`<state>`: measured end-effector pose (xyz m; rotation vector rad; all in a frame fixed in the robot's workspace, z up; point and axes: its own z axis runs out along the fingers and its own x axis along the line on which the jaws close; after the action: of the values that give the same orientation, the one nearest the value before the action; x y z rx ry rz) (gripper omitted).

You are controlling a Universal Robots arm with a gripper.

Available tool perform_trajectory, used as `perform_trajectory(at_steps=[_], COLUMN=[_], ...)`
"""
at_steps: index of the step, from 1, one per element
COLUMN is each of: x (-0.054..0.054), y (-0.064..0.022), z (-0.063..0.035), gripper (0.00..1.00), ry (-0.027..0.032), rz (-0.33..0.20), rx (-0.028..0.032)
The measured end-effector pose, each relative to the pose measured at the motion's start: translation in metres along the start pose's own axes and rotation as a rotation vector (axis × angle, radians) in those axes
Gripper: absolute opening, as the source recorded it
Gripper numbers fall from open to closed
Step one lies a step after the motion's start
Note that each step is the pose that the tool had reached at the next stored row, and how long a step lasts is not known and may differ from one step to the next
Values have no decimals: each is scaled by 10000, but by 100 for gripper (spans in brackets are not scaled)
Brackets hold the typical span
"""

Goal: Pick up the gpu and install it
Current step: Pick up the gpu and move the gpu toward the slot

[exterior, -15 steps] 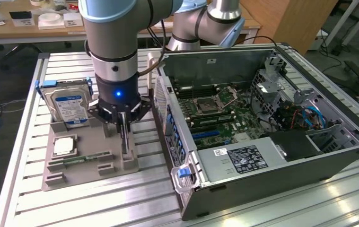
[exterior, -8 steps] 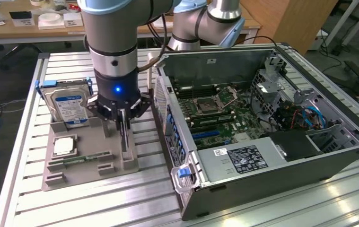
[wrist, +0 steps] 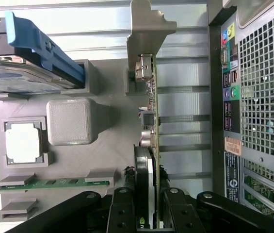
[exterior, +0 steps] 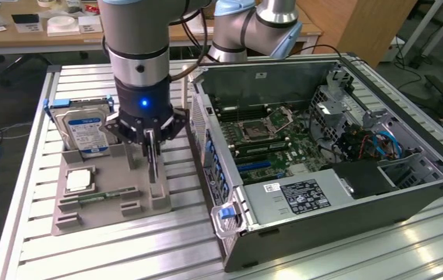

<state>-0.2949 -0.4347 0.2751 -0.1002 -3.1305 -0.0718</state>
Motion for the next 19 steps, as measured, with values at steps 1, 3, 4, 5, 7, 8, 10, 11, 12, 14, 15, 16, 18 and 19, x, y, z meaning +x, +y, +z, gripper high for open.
perform_trajectory(at_steps=[1, 3, 4, 5, 7, 8, 10, 11, 12, 14, 15, 16, 18, 19], x=[0, 0, 0, 1, 1, 1, 1, 1, 1, 2, 2, 2, 2, 3], y=[1, 1, 2, 2, 3, 3, 5, 5, 6, 7, 8, 9, 10, 11], z=[-11, -29, -36, -45, -64, -75, -99, -111, -123, -155, -171, -188, -223, -242], gripper=[28, 28, 28, 28, 28, 28, 28, 28, 28, 28, 28, 28, 28, 28], ry=[0, 0, -1, 0, 0, 0, 0, 0, 0, 0, 0, 0, 0, 0], rz=[0, 0, 0, 0, 0, 0, 0, 0, 0, 0, 0, 0, 0, 0], rx=[0, 0, 0, 0, 0, 0, 0, 0, 0, 0, 1, 0, 0, 0])
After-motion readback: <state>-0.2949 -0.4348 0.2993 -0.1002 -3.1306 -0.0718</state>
